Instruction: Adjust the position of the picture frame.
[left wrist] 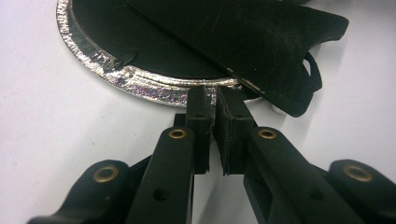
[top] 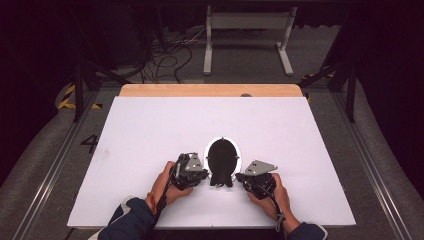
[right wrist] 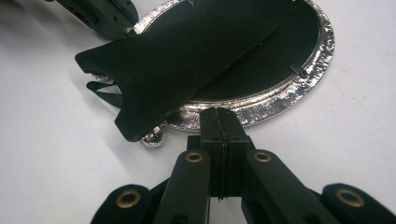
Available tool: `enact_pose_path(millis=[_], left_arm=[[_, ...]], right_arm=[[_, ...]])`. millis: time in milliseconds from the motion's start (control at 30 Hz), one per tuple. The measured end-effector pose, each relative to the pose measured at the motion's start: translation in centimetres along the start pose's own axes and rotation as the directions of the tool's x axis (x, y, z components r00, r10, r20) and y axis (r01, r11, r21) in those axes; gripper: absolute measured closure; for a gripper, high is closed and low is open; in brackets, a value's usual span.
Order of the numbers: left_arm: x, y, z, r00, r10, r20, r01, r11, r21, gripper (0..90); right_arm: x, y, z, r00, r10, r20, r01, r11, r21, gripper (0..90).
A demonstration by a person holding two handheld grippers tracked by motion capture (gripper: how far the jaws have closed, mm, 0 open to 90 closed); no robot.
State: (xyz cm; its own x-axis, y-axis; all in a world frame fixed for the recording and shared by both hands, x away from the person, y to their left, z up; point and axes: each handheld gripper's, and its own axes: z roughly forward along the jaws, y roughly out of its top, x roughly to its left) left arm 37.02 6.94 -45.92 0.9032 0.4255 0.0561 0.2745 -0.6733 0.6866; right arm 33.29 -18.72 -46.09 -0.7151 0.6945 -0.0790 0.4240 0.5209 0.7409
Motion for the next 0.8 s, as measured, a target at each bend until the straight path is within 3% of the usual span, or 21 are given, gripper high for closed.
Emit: enact_pose_path(millis=[333, 433, 500, 700, 800], left_arm=[[0.6, 0.0, 0.1, 0.9997, -0.022, 0.007, 0.022, 0.9997, -0.009, 83.6], [0.4, 0.0, -0.1, 1.0000, 0.000, -0.002, 0.000, 1.0000, -0.004, 85.5], [0.3, -0.1, -0.6, 0.9999, 0.011, 0.001, -0.011, 0.9997, -0.021, 85.4], [0.0, -1.2, -3.7, 0.9988, 0.029, -0.039, -0.032, 0.9957, -0.087, 81.8], [-0.1, -2.3, -5.4, 0.9978, 0.045, -0.049, -0.051, 0.9901, -0.131, 77.9]], right_arm=[[-0.1, 0.2, 0.3, 0.9999, 0.001, 0.015, -0.001, 1.000, -0.003, 90.0], [0.1, 0.1, 0.3, 0.9997, -0.004, 0.026, 0.004, 1.000, -0.012, 90.0], [0.2, 0.0, 0.0, 0.9993, -0.030, 0.023, 0.031, 0.999, -0.028, 90.0], [-0.4, 0.2, -1.1, 0.9987, -0.025, -0.044, 0.024, 1.000, -0.020, 83.9], [-0.8, 0.2, -1.9, 0.9981, -0.030, -0.053, 0.029, 0.999, -0.027, 80.9]])
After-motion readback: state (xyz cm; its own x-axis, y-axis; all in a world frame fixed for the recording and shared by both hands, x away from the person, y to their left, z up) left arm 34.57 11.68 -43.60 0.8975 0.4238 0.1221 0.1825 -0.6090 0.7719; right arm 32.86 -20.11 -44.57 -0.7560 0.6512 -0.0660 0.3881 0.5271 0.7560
